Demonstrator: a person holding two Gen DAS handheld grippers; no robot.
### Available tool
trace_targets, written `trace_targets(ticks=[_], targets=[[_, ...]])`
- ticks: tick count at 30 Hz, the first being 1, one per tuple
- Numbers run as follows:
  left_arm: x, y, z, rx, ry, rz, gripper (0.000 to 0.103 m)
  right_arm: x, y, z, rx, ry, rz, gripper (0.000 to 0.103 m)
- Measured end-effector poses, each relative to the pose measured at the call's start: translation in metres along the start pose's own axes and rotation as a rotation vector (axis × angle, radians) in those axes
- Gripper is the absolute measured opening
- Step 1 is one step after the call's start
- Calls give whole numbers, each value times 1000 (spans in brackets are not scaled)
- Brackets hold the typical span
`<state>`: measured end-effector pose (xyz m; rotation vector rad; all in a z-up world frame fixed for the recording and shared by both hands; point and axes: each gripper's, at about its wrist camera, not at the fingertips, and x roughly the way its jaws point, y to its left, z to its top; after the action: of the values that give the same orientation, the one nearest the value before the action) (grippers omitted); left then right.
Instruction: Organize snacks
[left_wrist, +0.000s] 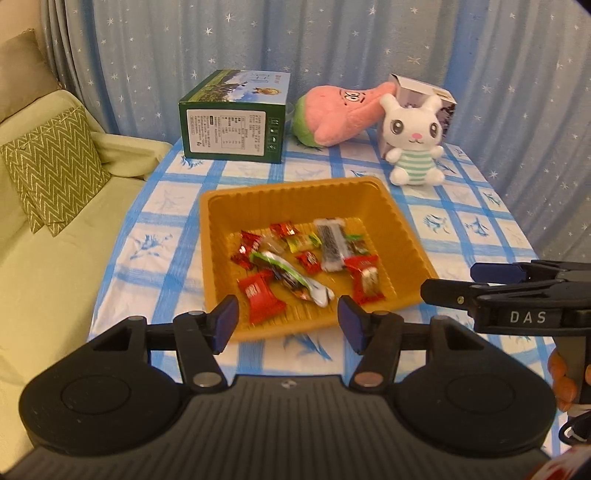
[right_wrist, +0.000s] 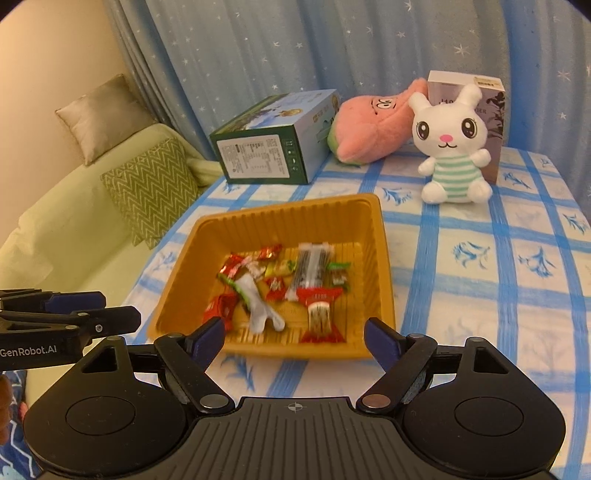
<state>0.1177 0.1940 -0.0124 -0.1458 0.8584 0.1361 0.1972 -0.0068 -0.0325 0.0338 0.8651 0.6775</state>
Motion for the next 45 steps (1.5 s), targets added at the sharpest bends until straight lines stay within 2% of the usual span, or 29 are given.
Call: trace_targets(ticks=[10, 23, 31, 45], targets=[[-35, -32, -35, -24, 9, 4, 57, -47, -1, -33, -18, 24, -4, 82], [-61, -71, -73, -30, 29, 3, 57, -94, -15, -70, -17, 60, -20, 82], [-72, -91, -85, -30, 29, -10, 57, -115, -20, -85, -24, 60, -16, 82], [-80, -109, -92, -10, 21, -9, 57, -124, -27, -94, -21, 61, -18, 82]])
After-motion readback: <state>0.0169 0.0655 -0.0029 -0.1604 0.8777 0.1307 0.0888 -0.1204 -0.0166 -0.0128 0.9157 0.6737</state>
